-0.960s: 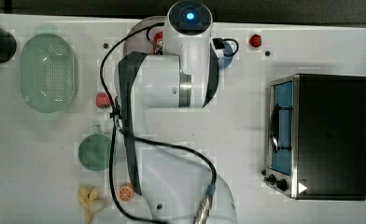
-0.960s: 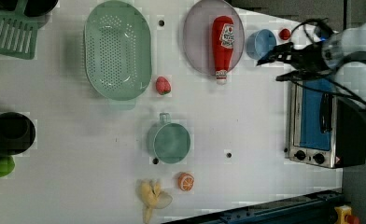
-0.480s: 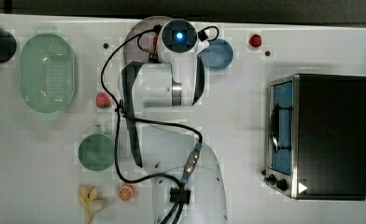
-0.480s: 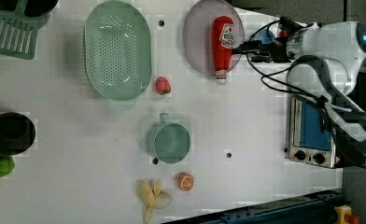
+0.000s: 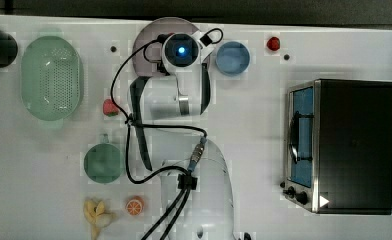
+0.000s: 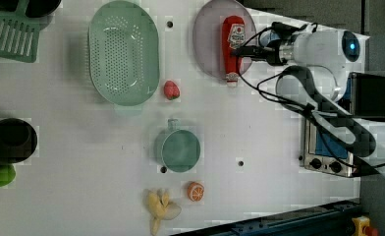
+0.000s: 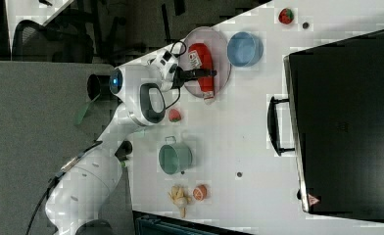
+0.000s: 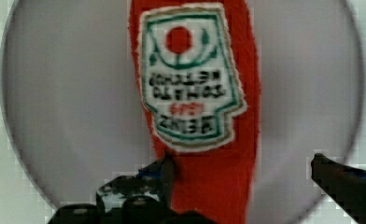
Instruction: Pick ketchup from plate and place it on table.
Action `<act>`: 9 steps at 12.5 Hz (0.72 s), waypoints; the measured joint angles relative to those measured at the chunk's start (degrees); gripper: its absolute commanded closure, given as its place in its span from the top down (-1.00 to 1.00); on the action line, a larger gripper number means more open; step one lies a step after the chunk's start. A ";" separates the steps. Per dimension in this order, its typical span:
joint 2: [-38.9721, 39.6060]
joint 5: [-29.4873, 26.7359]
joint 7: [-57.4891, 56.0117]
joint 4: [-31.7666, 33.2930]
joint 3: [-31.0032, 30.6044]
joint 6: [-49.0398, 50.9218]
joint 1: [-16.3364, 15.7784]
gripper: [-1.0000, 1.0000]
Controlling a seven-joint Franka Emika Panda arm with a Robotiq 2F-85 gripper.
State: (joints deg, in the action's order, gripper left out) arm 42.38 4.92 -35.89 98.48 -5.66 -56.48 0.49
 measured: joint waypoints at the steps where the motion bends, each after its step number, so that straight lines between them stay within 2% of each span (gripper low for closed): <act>1: 0.90 0.00 -0.25 -0.45 -0.41 -0.92 -0.11 1.00; 2: 1.40 0.02 -0.62 -0.50 -0.43 -1.37 -0.39 1.00; 3: 1.76 0.02 -0.73 -0.50 -0.40 -1.76 -0.62 0.92; 6: 1.93 0.02 -0.95 -0.62 -0.28 -2.32 -0.75 0.21; 9: 1.87 0.01 -0.95 -0.73 0.12 -2.49 -0.60 0.20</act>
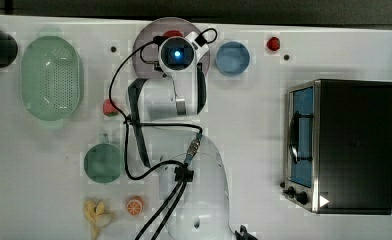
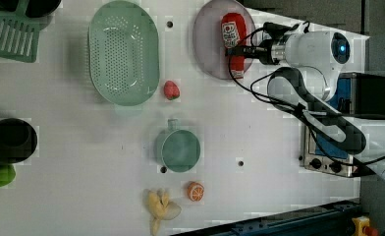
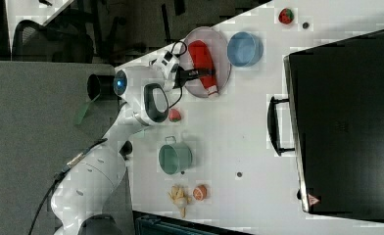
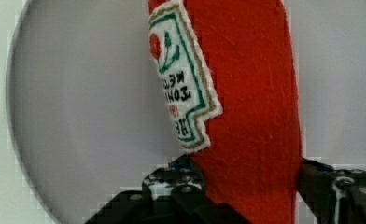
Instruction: Pick ketchup from plate and place it on table.
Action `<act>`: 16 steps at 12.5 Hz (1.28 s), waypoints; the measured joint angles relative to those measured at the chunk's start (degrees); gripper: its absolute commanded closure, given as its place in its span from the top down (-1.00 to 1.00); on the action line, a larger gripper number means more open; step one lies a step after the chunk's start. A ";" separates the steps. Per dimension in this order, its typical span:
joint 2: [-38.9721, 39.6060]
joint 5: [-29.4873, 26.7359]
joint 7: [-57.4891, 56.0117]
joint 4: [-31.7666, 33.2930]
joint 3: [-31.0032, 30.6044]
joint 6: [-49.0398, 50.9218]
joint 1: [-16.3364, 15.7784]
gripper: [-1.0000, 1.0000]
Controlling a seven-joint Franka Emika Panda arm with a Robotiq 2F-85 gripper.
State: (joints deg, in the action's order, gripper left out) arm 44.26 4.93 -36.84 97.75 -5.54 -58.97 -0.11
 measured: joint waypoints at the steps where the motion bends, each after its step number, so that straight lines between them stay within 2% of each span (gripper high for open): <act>1: -0.11 0.00 0.00 -0.11 -0.08 0.00 0.14 0.20; 5: -2.88 -0.97 0.00 -0.28 0.03 3.11 0.31 0.20; 7: -6.41 -6.91 0.00 -0.34 0.14 8.67 0.38 0.20; 14: -29.54 -8.87 0.00 0.28 1.42 34.26 1.28 0.20; 16: -35.26 -8.83 0.00 1.45 2.70 37.26 1.45 0.20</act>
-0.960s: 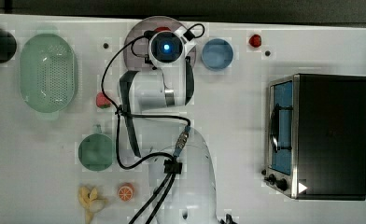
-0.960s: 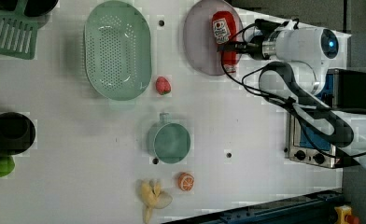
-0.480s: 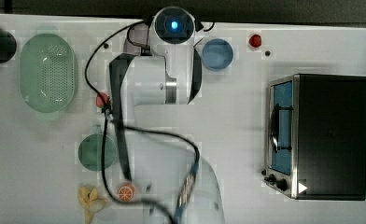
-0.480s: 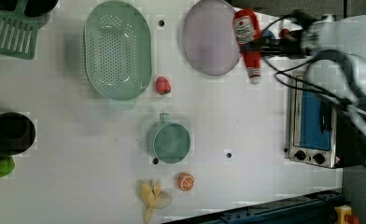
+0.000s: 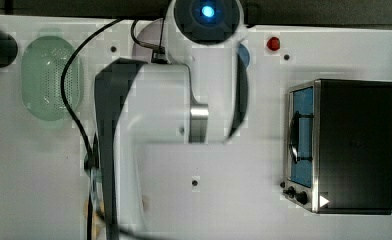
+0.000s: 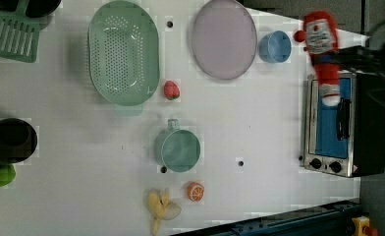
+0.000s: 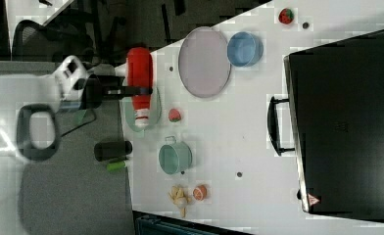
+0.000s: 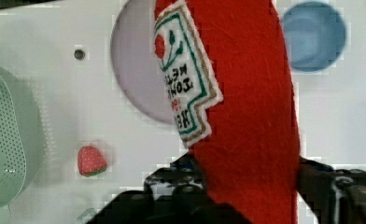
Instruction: Pick ketchup from plate and place it on table.
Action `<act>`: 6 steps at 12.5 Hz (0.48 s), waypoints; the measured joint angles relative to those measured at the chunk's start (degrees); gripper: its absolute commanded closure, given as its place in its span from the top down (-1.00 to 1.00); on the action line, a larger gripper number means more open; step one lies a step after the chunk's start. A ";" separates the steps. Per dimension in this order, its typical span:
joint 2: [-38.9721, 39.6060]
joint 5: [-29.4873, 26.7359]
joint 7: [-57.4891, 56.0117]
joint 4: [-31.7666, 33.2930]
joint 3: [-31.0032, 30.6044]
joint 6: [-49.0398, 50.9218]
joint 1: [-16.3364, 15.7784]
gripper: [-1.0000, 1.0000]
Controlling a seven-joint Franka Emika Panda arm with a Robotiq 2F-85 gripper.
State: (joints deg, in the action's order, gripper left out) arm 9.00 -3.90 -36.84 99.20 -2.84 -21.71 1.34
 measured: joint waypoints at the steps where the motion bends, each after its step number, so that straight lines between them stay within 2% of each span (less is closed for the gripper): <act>1: -2.83 0.12 0.00 2.07 0.60 -0.20 0.23 0.20; 4: -9.88 0.35 0.00 11.58 3.16 -0.88 1.04 0.20; 6: -12.10 0.27 0.00 19.98 4.08 -5.27 1.80 0.20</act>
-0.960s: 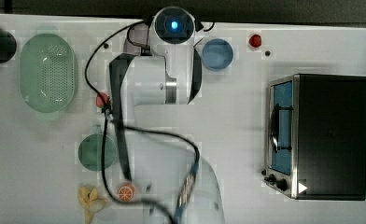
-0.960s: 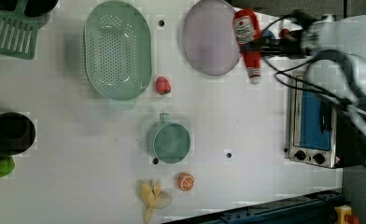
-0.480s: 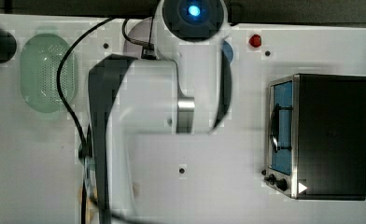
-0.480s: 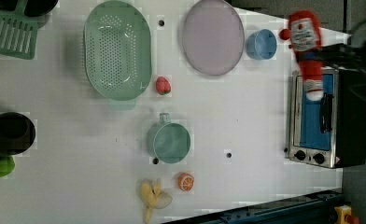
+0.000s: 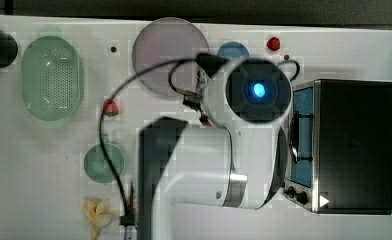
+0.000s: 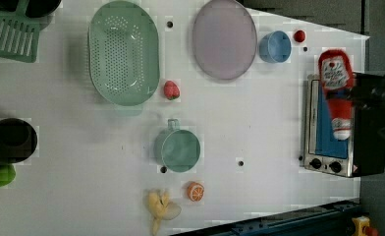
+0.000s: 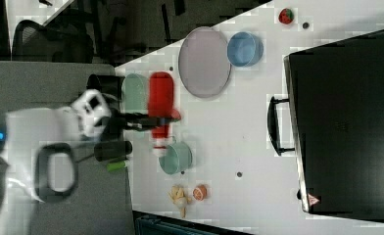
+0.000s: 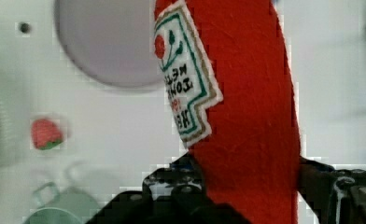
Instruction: Pick ketchup from plate and place it on table.
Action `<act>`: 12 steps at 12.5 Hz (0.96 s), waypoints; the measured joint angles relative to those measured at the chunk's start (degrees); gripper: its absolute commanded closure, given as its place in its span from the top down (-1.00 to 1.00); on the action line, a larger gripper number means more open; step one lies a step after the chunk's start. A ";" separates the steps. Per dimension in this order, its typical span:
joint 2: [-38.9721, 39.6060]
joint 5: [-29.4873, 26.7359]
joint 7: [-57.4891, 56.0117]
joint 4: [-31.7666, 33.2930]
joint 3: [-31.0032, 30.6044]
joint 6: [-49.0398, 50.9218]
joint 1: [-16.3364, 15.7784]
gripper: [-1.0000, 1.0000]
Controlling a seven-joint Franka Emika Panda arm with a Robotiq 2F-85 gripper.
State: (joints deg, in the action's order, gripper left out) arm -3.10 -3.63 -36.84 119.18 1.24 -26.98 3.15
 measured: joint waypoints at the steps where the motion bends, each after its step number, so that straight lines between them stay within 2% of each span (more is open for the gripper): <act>1: 0.01 -0.03 0.00 3.92 0.02 -2.92 0.40 0.20; 5: 3.96 0.13 0.00 16.34 0.03 -16.44 0.58 0.20; 9: 12.27 0.03 0.00 20.48 -0.90 -24.35 0.67 0.20; 10: 14.59 0.03 0.00 20.59 -0.69 -26.40 0.46 0.25; 12: 18.92 0.48 0.00 20.48 -0.57 -28.86 0.29 0.66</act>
State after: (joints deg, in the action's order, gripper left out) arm 15.82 -3.15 -36.84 139.66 0.67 -55.84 3.44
